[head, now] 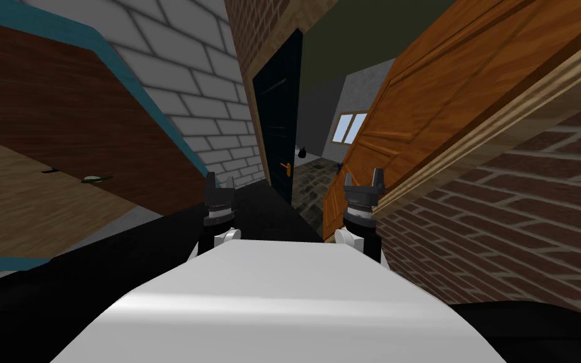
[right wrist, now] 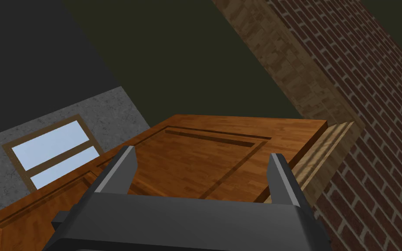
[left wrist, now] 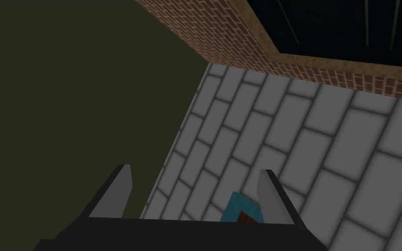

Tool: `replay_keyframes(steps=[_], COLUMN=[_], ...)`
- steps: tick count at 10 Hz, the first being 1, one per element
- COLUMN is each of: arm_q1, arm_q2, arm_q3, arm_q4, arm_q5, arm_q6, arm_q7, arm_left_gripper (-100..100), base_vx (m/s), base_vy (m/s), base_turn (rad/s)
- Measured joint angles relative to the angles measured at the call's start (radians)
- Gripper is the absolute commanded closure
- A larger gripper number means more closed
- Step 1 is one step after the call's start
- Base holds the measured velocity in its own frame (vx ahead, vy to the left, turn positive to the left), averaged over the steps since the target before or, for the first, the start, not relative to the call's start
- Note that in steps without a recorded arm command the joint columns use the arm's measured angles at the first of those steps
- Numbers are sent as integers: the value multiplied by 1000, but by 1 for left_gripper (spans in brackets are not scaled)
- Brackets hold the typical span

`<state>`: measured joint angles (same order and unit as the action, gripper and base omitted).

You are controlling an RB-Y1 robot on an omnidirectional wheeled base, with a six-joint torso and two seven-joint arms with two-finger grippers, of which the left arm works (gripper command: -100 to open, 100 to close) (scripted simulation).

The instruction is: Push the door open

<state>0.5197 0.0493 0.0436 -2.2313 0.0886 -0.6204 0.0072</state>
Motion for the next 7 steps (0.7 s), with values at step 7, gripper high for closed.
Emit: replay_keyframes(steps=[7], arm_q1=[-84], arm_q2=[26], arm_q3=[-63], arm_q4=[139], arm_q5=[-11], arm_q6=[49], arm_q7=[23], arm_left_gripper=[-100], base_vx=[147], base_vy=[107], base_turn=[-109])
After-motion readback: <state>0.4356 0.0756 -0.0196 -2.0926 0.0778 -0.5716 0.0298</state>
